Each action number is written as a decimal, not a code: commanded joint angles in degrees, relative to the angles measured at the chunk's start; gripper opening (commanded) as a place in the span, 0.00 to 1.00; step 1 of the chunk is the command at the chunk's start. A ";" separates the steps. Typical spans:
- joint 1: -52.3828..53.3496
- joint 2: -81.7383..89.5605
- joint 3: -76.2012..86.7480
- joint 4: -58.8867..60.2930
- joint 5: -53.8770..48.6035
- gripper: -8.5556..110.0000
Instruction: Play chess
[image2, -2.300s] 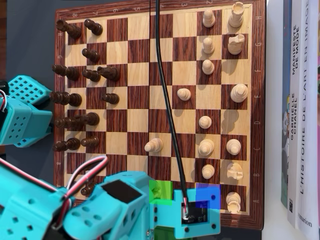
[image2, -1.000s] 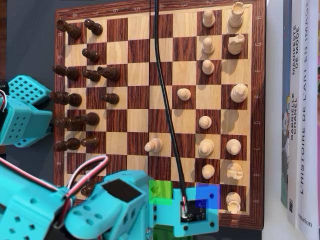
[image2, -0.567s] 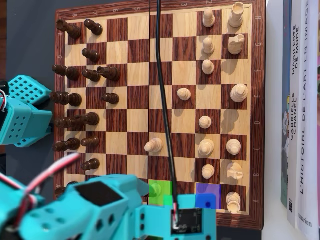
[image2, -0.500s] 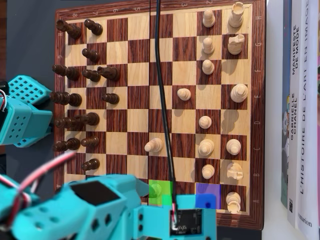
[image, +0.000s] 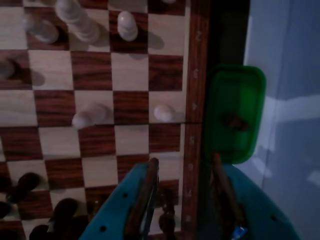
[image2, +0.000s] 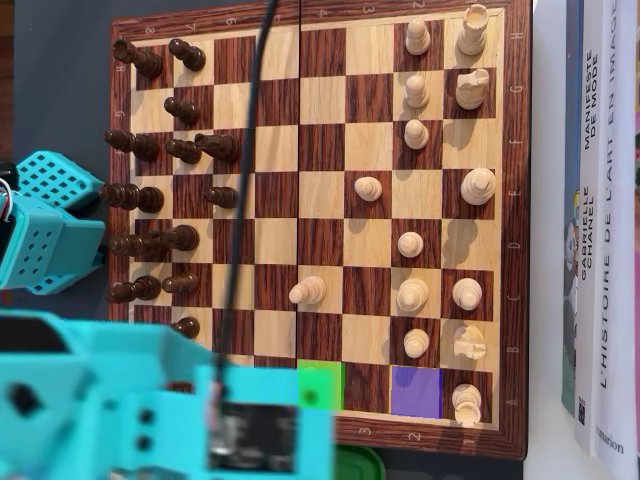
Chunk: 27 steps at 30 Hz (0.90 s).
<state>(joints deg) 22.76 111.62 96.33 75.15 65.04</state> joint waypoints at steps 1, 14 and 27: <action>-0.09 8.26 2.55 -0.35 2.64 0.20; -14.33 42.89 27.25 -7.82 18.81 0.20; -18.81 69.08 53.79 -45.00 20.21 0.20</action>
<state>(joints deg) 4.13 176.92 148.45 35.42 84.81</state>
